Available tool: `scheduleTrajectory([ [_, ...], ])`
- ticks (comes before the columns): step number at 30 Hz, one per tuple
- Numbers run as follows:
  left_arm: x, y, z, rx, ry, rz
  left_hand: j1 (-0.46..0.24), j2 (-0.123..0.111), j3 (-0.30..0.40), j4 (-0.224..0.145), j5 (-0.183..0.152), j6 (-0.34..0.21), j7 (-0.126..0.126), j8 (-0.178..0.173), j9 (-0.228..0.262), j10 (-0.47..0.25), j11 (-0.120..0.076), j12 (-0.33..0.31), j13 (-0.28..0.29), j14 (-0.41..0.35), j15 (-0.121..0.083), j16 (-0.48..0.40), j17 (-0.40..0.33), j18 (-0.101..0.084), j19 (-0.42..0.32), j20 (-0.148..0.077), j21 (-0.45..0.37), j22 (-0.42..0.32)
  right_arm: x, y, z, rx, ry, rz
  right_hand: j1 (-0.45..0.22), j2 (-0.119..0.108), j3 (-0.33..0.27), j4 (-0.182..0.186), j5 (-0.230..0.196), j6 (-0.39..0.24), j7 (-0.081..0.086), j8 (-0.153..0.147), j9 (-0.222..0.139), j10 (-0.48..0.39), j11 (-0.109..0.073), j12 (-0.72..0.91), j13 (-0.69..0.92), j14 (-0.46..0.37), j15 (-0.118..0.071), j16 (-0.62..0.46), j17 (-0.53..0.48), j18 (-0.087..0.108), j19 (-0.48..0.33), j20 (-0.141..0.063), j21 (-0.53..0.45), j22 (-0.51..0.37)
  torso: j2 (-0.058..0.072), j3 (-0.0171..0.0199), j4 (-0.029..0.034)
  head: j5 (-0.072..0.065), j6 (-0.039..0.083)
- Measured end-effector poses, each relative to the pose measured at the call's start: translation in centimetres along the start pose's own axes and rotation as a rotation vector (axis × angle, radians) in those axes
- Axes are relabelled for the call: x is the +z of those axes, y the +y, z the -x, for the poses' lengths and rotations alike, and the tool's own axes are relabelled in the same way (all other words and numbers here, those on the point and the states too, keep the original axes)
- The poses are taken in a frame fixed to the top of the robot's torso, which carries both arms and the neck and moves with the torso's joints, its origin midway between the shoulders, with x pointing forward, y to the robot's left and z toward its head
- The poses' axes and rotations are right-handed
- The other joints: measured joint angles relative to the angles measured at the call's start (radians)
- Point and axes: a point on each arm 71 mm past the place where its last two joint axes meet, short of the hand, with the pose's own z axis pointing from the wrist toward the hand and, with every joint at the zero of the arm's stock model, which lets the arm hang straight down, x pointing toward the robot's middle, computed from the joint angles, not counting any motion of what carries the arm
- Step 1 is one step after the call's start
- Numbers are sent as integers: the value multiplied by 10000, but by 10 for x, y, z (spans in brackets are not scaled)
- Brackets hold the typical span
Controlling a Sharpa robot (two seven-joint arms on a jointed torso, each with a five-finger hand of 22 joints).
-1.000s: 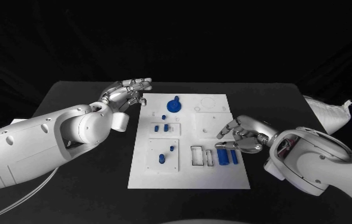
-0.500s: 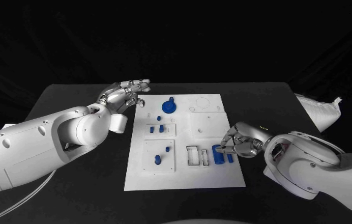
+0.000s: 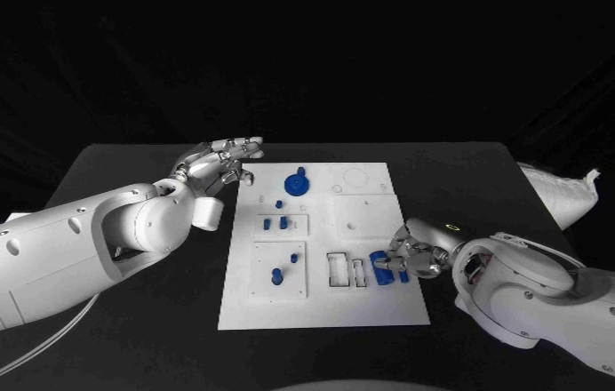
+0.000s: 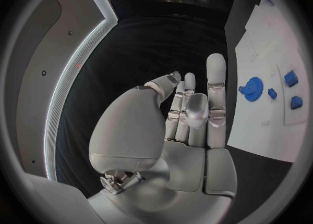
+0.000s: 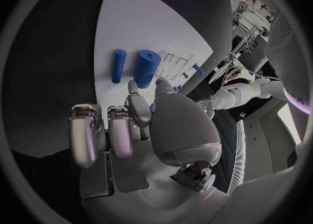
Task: Assemble the parts on the task board
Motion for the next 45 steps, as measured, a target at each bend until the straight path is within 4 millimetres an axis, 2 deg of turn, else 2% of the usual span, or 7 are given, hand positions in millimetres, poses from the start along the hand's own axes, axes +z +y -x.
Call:
scheduleTrajectory([
  [14,-1,0,2,7,-21,23,0,0,0,0,0,0,0,0,0,0,0,0,1,0,0,0,1,0,0,0,0,0,6,4,-10,-666,231,19,-132,53,-194,-55,-280,0,0,195,175,20,-23,156,6,0,1,0,-2,0,0,0,54,-2,-1,-4,12,45,-60],
  [20,-2,0,2,9,-28,40,0,0,0,0,0,0,0,40,0,-25,-25,0,0,0,0,0,-20,-1,0,0,0,-11,9,5,-10,-835,178,55,-24,161,-221,-83,-280,72,-70,307,277,19,-89,202,5,0,1,0,-2,0,0,0,54,-3,-7,-2,19,63,-100],
  [27,-2,0,2,2,-10,70,0,0,0,0,0,0,0,40,0,-37,-37,0,-1,0,0,0,-32,0,0,0,0,-16,11,6,-11,-954,149,110,223,160,-248,-197,-252,161,-154,471,422,-13,-121,233,5,0,1,0,-3,1,3,-3,54,-3,-15,2,17,82,-113],
  [36,-2,0,2,-4,9,90,0,0,1,0,0,0,0,40,0,-71,-3,0,-1,0,0,0,-32,-1,0,0,0,-15,10,8,-14,-607,53,137,401,239,-238,-298,527,347,-273,745,698,-72,-181,258,1,-18,-131,0,-4,2,6,-82,93,-4,-18,6,19,72,-115],
  [38,-2,0,2,-3,13,95,0,0,1,0,0,0,0,40,0,-71,-3,0,-2,0,0,0,-32,0,0,0,0,-15,8,9,-15,-333,36,121,427,266,-247,-307,691,348,-274,821,777,-73,-181,258,-8,-15,-164,14,-4,-104,-12,-102,96,-4,-20,6,25,71,-111],
  [40,-2,0,2,1,19,97,0,0,1,0,0,0,0,40,0,-71,-3,0,-2,0,0,0,-32,0,0,0,0,-15,6,9,-15,-64,-30,102,440,278,-249,-306,835,348,-275,860,785,-108,-217,259,-9,2,-183,38,-4,-105,-29,-119,96,-5,-21,7,26,73,-104],
  [45,-2,0,2,12,35,102,0,0,1,1,0,-37,36,40,0,-73,-1,31,-2,0,0,0,-36,0,0,-1,-60,-28,1,13,-6,712,-511,159,382,336,-486,-99,1277,349,-276,900,1039,-108,-216,261,-9,2,-184,50,-4,-104,6,-154,135,-3,-25,4,27,74,-94],
])
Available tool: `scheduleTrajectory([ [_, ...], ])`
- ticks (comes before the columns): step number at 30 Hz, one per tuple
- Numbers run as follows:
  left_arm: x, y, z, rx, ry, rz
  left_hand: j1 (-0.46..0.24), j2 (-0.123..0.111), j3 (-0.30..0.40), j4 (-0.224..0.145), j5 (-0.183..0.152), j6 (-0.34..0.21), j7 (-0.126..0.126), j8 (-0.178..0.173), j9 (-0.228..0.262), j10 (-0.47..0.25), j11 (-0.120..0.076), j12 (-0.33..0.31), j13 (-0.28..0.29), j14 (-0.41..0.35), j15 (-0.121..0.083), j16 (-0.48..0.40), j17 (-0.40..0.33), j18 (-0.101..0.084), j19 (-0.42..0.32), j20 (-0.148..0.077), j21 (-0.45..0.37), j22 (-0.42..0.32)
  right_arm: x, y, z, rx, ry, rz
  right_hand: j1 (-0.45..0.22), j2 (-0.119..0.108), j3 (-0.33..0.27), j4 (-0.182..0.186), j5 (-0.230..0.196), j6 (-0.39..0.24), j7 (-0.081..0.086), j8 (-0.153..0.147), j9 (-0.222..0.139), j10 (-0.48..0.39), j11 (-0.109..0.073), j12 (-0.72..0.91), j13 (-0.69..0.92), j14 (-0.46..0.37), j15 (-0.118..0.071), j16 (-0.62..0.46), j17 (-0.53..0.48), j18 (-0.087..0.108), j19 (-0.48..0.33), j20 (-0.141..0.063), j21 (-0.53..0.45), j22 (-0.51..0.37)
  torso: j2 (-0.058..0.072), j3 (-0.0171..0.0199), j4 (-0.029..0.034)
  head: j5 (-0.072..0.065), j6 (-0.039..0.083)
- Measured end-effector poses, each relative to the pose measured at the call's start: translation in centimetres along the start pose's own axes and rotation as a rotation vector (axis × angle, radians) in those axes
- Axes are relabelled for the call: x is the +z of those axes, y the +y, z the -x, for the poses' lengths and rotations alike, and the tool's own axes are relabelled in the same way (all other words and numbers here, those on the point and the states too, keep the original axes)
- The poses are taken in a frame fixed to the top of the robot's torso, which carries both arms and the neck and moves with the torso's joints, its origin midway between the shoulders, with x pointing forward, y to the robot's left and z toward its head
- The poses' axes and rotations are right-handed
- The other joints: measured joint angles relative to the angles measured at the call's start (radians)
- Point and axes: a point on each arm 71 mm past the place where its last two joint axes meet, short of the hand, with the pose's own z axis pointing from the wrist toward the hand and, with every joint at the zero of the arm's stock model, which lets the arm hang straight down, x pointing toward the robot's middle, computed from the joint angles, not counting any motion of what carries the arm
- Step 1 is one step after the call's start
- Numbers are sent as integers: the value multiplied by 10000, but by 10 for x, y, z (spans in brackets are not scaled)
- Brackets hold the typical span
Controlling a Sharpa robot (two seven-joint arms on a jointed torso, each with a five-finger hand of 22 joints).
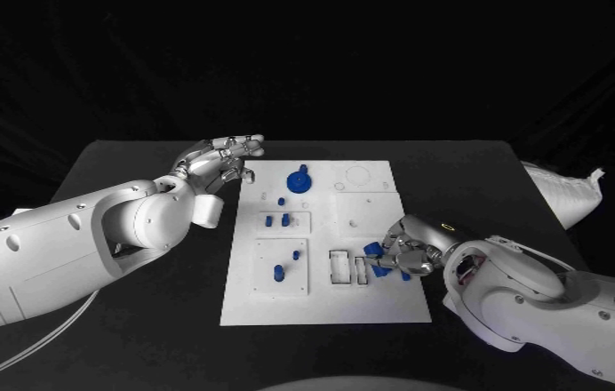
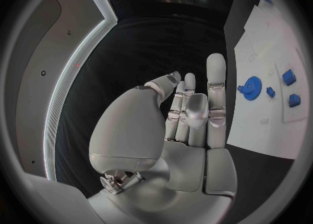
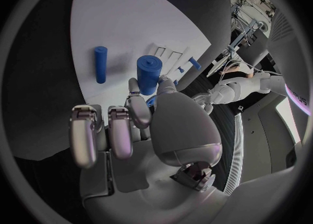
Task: Assemble the parts on the task board
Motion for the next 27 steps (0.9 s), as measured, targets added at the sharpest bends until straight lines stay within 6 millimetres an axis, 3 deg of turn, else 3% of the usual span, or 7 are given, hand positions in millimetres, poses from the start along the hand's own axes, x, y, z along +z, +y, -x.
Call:
scheduleTrajectory([
  [11,0,1,0,-6,92,64,0,0,0,0,0,-1,0,0,0,-36,-36,27,9,-27,27,0,-26,-1,0,0,0,-28,0,7,11,901,-238,48,-91,87,-30,26,161,1,-1,6,93,0,0,12,10,-33,-32,27,-1,2,0,1,-1,5,-1,0,17,-25,11],
  [27,0,1,-3,-23,201,110,0,0,-29,-29,0,0,-1,-1,0,-72,0,27,7,-26,26,0,-25,0,0,0,0,-27,15,29,-8,1536,1066,83,-477,306,-109,85,173,51,22,60,238,-42,-28,128,163,-2,-74,27,6,11,-35,-34,-1,3,6,-14,30,28,-29],
])
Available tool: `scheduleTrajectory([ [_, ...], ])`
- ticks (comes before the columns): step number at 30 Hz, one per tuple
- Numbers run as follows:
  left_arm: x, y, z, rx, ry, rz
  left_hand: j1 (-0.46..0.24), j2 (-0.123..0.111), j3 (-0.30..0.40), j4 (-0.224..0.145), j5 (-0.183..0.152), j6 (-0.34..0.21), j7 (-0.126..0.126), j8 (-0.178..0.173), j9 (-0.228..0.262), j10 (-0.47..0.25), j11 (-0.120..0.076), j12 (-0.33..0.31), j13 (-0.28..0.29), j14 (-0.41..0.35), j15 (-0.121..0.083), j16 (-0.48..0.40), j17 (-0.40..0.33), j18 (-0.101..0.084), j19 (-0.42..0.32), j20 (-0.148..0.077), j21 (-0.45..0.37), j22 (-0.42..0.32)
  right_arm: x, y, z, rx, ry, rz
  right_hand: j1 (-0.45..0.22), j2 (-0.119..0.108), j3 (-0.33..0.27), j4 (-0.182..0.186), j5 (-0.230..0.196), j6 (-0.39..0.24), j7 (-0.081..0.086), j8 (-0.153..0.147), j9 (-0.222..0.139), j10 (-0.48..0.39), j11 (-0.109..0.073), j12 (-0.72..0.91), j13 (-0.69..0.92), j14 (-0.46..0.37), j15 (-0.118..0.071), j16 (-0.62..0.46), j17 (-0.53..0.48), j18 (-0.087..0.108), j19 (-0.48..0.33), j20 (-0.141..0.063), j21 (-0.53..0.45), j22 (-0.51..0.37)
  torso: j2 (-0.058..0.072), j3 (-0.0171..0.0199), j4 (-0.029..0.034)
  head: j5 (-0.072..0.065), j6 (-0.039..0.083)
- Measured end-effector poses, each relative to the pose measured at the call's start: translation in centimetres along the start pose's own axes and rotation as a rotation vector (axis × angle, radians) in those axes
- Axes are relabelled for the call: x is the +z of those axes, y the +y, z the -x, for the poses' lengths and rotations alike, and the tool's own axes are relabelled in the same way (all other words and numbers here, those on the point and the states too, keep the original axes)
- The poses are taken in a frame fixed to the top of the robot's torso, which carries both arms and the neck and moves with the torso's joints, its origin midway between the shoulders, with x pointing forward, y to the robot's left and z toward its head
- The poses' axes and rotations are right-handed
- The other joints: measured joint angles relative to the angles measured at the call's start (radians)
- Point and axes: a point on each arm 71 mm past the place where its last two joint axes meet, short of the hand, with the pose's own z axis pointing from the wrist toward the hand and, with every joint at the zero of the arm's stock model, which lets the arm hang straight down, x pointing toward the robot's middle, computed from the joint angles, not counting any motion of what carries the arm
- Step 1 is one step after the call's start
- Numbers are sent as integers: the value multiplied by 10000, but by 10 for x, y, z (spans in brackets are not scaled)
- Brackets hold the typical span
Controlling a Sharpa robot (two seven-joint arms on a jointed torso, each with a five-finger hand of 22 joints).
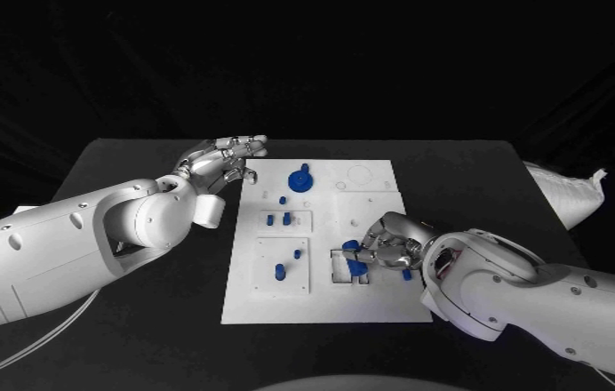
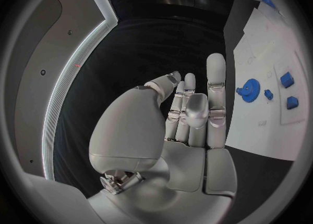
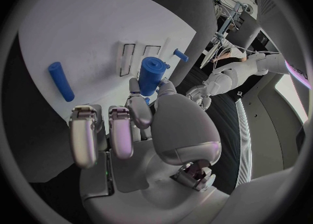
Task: Assemble the parts on the task board
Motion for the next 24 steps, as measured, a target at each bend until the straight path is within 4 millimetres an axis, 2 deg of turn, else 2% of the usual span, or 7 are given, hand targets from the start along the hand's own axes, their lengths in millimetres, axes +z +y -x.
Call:
scheduleTrajectory([
  [14,-1,0,0,1,14,9,0,0,0,0,0,0,0,0,0,0,1,39,-1,1,-1,0,-10,0,0,0,0,1,9,6,-8,-241,349,29,-53,28,-30,-28,-121,35,-35,14,83,-32,-32,40,0,-1,3,0,-2,4,36,-35,0,-2,-2,13,-9,37,-59],
  [17,-1,0,0,2,13,10,0,0,0,0,0,0,0,0,0,1,0,39,-2,1,-1,0,-9,0,0,0,0,1,11,8,-9,-341,355,73,-53,28,-65,-8,-301,68,-68,45,146,-35,-35,65,1,-17,-50,0,-2,3,16,-55,0,-2,-2,17,-6,43,-63],
  [24,-2,0,0,2,17,11,0,0,0,0,0,0,0,0,0,1,1,39,-3,1,-1,0,-9,1,0,0,0,1,12,11,-10,-591,362,186,-341,55,-304,-2,-1070,374,-336,64,304,-55,-55,153,2,-1,-74,0,-3,7,0,-72,0,-3,-2,18,-6,68,-86],
])
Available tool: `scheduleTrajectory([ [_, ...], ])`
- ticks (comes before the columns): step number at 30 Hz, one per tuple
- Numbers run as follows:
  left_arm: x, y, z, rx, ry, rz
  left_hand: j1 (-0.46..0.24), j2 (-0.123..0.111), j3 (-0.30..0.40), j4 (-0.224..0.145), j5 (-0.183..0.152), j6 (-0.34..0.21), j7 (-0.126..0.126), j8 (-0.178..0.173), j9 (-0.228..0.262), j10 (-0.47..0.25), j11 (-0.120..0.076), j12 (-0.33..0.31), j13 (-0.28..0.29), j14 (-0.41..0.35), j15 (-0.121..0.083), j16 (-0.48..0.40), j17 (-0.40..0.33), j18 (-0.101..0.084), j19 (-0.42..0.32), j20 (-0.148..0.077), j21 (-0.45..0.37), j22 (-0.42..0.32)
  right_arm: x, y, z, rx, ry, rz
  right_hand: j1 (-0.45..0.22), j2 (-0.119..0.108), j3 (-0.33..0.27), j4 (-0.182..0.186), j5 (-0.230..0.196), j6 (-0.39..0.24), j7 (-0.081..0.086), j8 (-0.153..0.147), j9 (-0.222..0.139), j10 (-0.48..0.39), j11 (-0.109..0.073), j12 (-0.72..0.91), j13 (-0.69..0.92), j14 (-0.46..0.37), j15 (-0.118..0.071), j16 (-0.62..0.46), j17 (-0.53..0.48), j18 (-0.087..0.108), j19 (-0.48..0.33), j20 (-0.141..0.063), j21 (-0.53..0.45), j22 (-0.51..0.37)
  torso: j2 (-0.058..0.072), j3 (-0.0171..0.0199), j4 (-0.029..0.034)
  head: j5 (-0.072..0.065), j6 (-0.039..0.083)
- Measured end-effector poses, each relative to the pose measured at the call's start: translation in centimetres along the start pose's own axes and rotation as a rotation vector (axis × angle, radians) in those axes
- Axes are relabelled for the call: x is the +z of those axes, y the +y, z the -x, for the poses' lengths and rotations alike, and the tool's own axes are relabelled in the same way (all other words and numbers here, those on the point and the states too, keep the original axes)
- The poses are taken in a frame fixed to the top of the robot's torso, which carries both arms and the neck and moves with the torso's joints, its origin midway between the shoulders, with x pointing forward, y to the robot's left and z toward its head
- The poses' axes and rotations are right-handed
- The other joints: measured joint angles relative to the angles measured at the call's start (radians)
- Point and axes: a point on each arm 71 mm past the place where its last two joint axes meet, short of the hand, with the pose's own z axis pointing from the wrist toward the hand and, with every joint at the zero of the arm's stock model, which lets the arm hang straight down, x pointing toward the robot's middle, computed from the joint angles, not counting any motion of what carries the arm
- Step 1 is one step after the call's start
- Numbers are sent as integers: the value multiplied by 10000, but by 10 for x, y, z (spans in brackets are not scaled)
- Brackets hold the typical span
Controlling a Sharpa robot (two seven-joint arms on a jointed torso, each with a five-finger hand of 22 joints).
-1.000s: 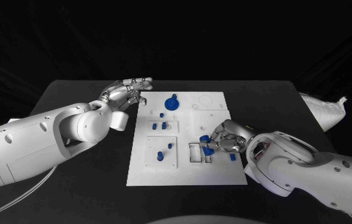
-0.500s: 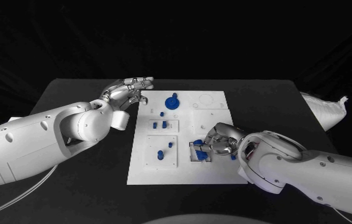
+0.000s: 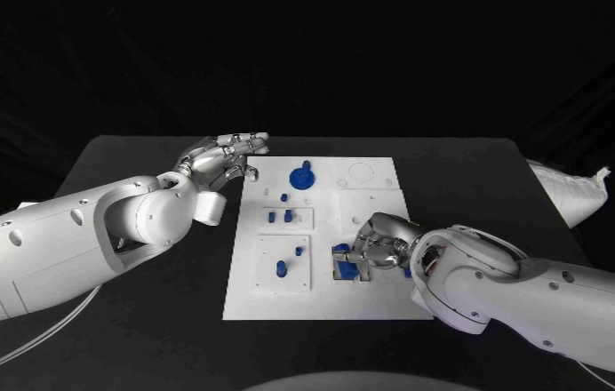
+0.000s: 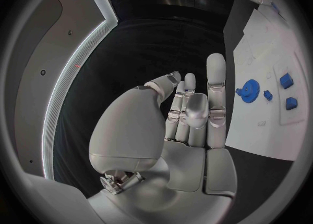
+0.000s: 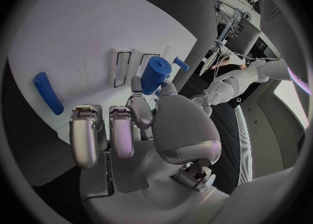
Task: Assemble the parts on the task board
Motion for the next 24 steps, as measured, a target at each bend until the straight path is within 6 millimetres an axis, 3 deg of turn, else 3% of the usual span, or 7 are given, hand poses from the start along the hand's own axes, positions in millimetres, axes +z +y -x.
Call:
scheduleTrajectory([
  [12,-1,0,1,6,-12,0,0,0,0,0,0,0,0,40,0,-36,36,41,-1,0,-1,0,0,0,0,0,0,0,2,2,-1,-294,2,114,-148,38,-85,30,-218,75,-75,11,83,-15,-15,122,63,-1,0,0,-1,0,0,1,0,-1,-3,0,-2,-10,-2],
  [15,-1,0,1,7,-12,-3,0,0,0,0,0,0,0,40,0,-36,37,41,7,0,0,0,1,0,0,0,0,1,2,2,-1,-365,-12,100,-454,75,-277,7,-630,48,-52,7,166,-18,-18,265,65,0,1,0,-2,1,0,0,0,-2,-4,0,-2,-11,-1],
  [19,-1,0,0,4,-1,-16,0,0,0,0,0,0,0,39,0,-36,37,41,10,0,0,0,1,-1,0,0,0,1,3,1,0,-501,-82,110,-807,37,-589,16,-1521,23,-26,-56,296,-18,-18,495,68,0,2,-62,-2,1,0,1,0,-2,-4,0,-1,-16,-9],
  [24,-1,0,0,6,-3,-23,0,0,0,0,0,0,0,40,0,-36,36,41,9,0,-1,0,1,-1,0,0,0,0,2,-1,1,-781,-253,119,-842,2,-619,16,-1682,9,-13,-58,328,-18,-18,660,67,0,5,-70,-2,2,0,1,0,-2,-4,6,-1,-29,-17],
])
